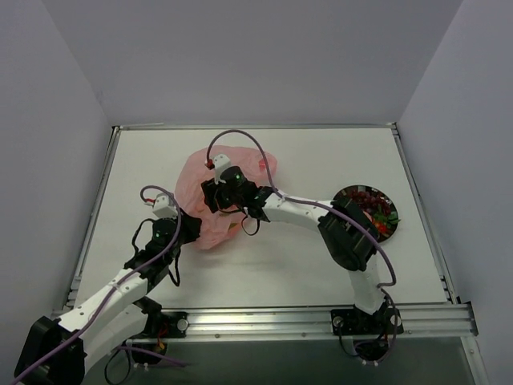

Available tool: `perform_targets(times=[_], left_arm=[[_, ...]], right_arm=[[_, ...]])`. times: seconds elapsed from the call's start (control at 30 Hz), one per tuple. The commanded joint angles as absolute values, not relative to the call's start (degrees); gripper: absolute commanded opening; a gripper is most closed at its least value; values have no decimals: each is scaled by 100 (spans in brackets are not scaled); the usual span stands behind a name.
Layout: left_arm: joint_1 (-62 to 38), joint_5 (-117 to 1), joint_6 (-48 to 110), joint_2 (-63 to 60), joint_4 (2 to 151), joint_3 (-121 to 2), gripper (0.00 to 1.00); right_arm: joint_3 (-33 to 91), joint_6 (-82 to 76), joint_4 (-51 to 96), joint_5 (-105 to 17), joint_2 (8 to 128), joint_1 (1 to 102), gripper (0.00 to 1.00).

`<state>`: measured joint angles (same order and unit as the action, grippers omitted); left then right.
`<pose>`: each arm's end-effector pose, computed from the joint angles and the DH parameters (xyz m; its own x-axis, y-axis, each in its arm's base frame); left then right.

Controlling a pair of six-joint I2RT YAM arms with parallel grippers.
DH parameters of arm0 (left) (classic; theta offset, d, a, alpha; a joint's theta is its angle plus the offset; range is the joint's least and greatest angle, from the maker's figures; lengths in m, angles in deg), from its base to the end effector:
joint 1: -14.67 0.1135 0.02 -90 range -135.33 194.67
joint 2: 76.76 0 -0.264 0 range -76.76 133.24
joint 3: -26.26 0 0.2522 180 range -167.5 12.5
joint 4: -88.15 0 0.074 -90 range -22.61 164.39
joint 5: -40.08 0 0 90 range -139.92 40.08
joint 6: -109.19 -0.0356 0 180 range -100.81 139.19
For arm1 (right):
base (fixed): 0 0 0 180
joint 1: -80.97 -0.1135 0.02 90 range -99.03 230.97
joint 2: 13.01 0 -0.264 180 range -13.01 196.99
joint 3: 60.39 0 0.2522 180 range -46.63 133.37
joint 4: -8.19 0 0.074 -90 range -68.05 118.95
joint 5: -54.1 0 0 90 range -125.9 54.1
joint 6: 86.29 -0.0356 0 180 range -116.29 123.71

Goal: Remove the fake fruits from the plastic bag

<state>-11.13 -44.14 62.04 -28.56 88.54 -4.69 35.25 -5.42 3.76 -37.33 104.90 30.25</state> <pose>0.1723 -0.0793 0.2038 -0.4269 -0.5452 -0.7215 0.0763 0.7733 -0.6294 0.3040 0.3731 0.2176 -0.3167 -0.1366 -0.9386 -0.7481 0.6444 0.1586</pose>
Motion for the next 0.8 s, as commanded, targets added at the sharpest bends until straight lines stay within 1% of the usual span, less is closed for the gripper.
perform_targets(times=[0.0,0.17,0.3,0.37,0.43,0.47,0.53,0.57,0.6,0.63,0.67,0.7,0.73,0.77], left_arm=[[-1073,-4131,6322,-3000,8880,-842,2],[-1064,-3964,6305,-3062,8792,-947,2],[-1064,-3885,6322,-3088,8766,-956,2],[-1055,-3867,6322,-3123,8748,-983,2],[-1055,-3876,6305,-3150,8766,-983,2],[-1055,-3876,6296,-3141,8792,-974,2],[-1047,-3903,6244,-3115,8827,-965,2],[-1055,-3920,6217,-3097,8888,-957,2],[-1055,-3946,6182,-3071,8924,-939,2],[-1047,-4007,6130,-3036,8950,-930,3],[-1047,-4043,6112,-3018,8976,-921,2],[-1047,-4069,6094,-3009,9012,-886,2],[-1038,-4174,6068,-2983,9055,-860,2],[-1038,-4236,6050,-2974,9134,-842,2]], right_arm=[[3292,-788,130,-4240,9537,2973,24],[2538,-1035,235,-4425,8843,2964,25],[1851,-1150,-55,-4118,8115,2981,24],[1649,-1132,207,-4126,7894,3042,24],[1516,-1062,619,-4424,7569,3095,25],[1246,-1097,665,-4390,7402,3139,25],[832,-1367,718,-4144,6788,3253,24],[621,-1535,745,-3996,6516,3497,21],[149,-1745,754,-3742,5939,3674,19],[-108,-1965,789,-3252,5637,3885,17],[-354,-2411,841,-2960,5312,4104,17],[-774,-2633,946,-2574,4735,4446,17],[-944,-2835,1286,-1805,4476,4580,17],[-1076,-3220,1473,-1519,4239,4720,17]])
